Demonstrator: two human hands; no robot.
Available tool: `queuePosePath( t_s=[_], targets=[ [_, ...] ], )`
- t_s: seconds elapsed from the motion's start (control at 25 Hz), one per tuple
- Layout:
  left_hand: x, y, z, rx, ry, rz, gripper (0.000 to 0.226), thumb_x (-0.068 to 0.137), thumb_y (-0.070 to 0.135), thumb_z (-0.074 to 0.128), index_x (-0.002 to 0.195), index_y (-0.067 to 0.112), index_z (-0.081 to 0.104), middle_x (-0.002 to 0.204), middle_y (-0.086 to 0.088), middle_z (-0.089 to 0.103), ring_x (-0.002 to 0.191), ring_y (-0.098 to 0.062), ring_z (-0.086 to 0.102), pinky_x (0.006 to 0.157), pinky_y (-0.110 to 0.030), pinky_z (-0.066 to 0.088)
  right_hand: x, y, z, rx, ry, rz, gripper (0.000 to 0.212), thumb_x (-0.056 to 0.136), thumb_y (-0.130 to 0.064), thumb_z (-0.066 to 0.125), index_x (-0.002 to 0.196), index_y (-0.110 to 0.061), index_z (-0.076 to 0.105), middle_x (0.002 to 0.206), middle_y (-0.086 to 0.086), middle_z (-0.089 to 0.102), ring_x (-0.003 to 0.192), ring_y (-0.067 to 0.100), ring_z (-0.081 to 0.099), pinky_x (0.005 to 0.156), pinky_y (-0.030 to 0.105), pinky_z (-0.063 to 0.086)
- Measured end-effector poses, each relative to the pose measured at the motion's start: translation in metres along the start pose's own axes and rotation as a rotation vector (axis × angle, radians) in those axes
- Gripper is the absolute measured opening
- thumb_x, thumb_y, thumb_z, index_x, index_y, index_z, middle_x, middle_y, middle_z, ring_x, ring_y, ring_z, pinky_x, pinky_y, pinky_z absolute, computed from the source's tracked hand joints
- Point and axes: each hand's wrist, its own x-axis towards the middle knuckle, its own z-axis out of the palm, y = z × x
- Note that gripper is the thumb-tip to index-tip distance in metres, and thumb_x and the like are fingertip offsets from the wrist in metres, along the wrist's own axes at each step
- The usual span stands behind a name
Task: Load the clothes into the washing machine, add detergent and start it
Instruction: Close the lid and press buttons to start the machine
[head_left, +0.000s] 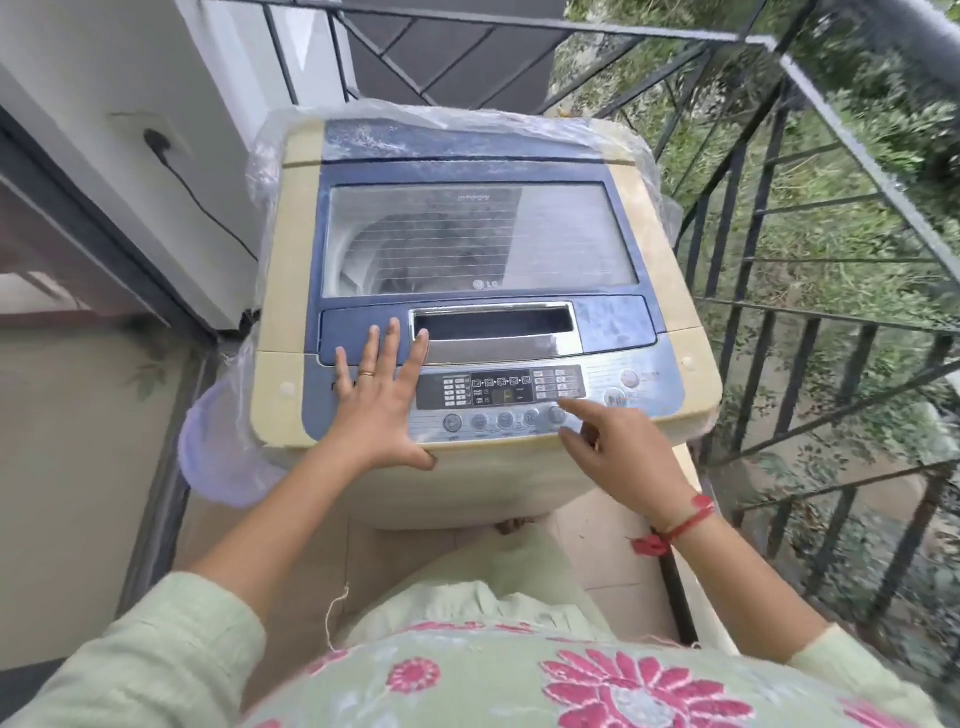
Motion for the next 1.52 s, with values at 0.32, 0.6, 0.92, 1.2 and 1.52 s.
queuePosePath(
  t_s=[0.32,0.6,0.92,1.2,1.52],
  targets=[
    [-0.001,-0.001,0.002,0.026,0.028,-0.005,0.147,0.046,0.068,0.075,0.143,0.029,-0.027,0.152,-0.009,-0.031,0.140,-0.030,-0.029,0.108,-0.060,-0.016,-0.010,-0.066,0.059,-0.097,-0.101,-0.237,0.031,0.086,-0.044,0.059,0.067,-0.020,0.054,0.065,0.003,0.064,0.068,0.027,0.061,0.056,0.031,0.040],
    [-0.002,0.000,0.004,0.021,0.050,0.002,0.144,0.046,0.070,0.073,0.144,0.029,-0.025,0.153,-0.008,-0.030,0.140,-0.030,-0.028,0.108,-0.060,-0.016,-0.017,-0.065,0.063,-0.352,-0.114,-0.290,0.070,0.088,-0.019,0.046,0.150,-0.027,0.014,0.067,0.005,0.062,0.049,0.026,0.046,0.040,0.024,0.017],
    [-0.002,-0.001,0.006,0.018,0.076,0.012,0.142,0.049,0.071,0.071,0.144,0.029,-0.025,0.153,-0.008,-0.031,0.140,-0.028,-0.029,0.107,-0.056,-0.020,-0.021,-0.085,0.062,-0.413,-0.194,-0.246,0.075,0.093,-0.023,0.041,0.150,-0.021,-0.007,0.087,0.007,0.067,0.073,0.028,0.065,0.043,0.024,0.019],
    [-0.001,-0.001,0.007,0.001,0.089,0.015,0.140,0.050,0.071,0.070,0.144,0.030,-0.025,0.152,-0.008,-0.031,0.140,-0.028,-0.030,0.107,-0.056,-0.019,-0.011,-0.095,0.061,-0.400,-0.222,-0.190,0.072,0.090,-0.014,0.043,0.150,-0.011,0.003,0.097,0.006,0.067,0.083,0.028,0.065,0.053,0.029,0.030],
    [-0.002,0.001,0.005,0.013,0.075,0.005,0.140,0.049,0.069,0.070,0.143,0.031,-0.027,0.152,-0.007,-0.032,0.140,-0.027,-0.030,0.109,-0.059,-0.016,-0.019,-0.085,0.061,-0.232,-0.294,-0.122,0.083,0.087,-0.016,0.045,0.150,-0.025,-0.009,0.085,0.008,0.061,0.065,0.026,0.046,0.051,0.030,0.029]
  ],
)
